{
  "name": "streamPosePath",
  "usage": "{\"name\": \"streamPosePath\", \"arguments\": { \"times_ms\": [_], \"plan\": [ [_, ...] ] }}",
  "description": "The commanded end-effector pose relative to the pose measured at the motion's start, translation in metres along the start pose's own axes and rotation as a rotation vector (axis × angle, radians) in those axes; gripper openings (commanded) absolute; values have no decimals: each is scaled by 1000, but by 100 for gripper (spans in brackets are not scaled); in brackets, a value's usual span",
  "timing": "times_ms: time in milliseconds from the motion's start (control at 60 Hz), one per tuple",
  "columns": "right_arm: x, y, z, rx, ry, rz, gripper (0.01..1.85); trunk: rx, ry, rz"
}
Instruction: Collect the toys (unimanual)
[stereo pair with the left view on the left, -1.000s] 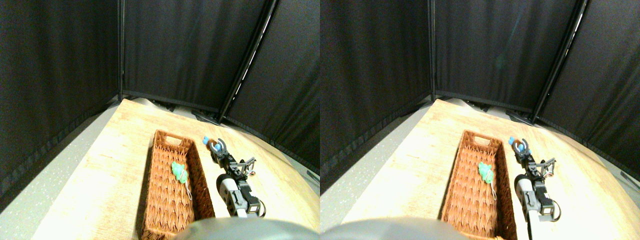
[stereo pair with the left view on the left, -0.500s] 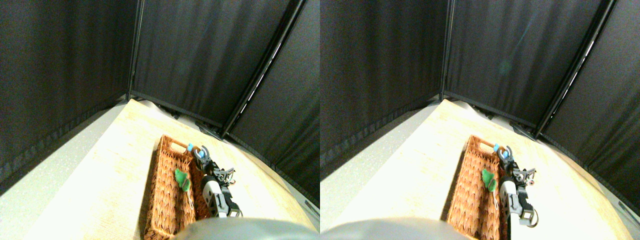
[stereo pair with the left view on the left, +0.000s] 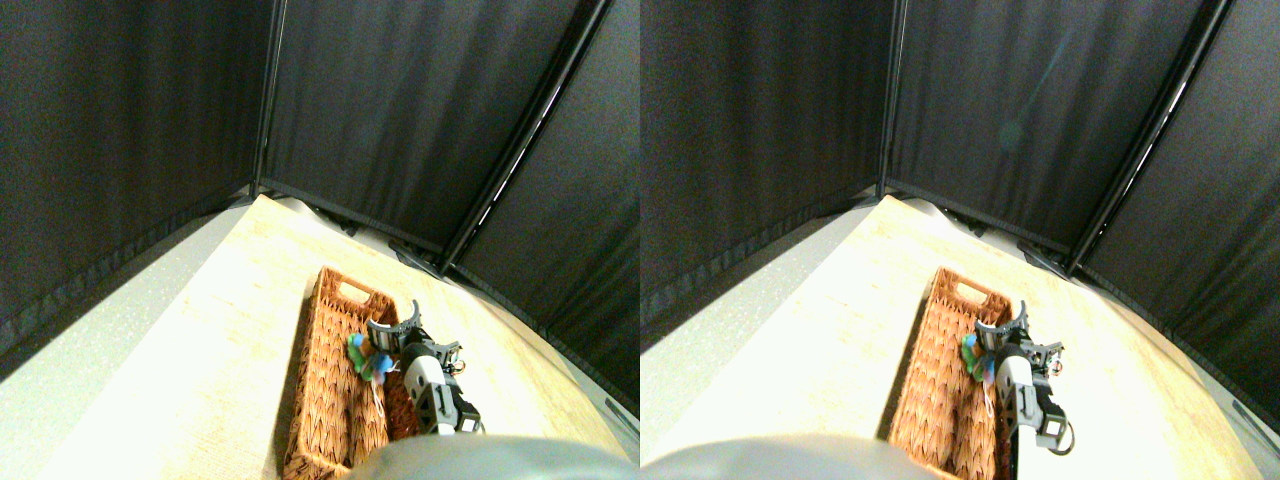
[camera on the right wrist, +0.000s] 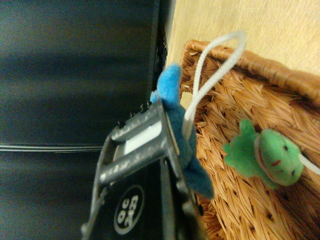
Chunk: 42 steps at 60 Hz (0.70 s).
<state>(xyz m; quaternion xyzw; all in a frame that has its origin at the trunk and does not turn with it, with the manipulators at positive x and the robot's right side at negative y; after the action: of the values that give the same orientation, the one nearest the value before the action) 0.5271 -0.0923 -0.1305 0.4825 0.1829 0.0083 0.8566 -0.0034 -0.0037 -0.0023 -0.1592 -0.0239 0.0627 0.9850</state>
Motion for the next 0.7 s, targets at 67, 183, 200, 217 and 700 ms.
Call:
{"name": "streamPosePath", "arguments": {
  "times_ms": [67,183,200,217,700],
  "plan": [
    [-3,7,18,-10,-106,29,125,8,23,0],
    [-6,2,38,-23,-149,38,104,30,27,-19],
    [-7,1,42,-22,-160,34,100,34,27,-23],
    [-7,1,44,-20,-162,32,99,36,28,-26],
    [-34,-40,122,-135,-366,77,79,142,67,-126]
  ]
}}
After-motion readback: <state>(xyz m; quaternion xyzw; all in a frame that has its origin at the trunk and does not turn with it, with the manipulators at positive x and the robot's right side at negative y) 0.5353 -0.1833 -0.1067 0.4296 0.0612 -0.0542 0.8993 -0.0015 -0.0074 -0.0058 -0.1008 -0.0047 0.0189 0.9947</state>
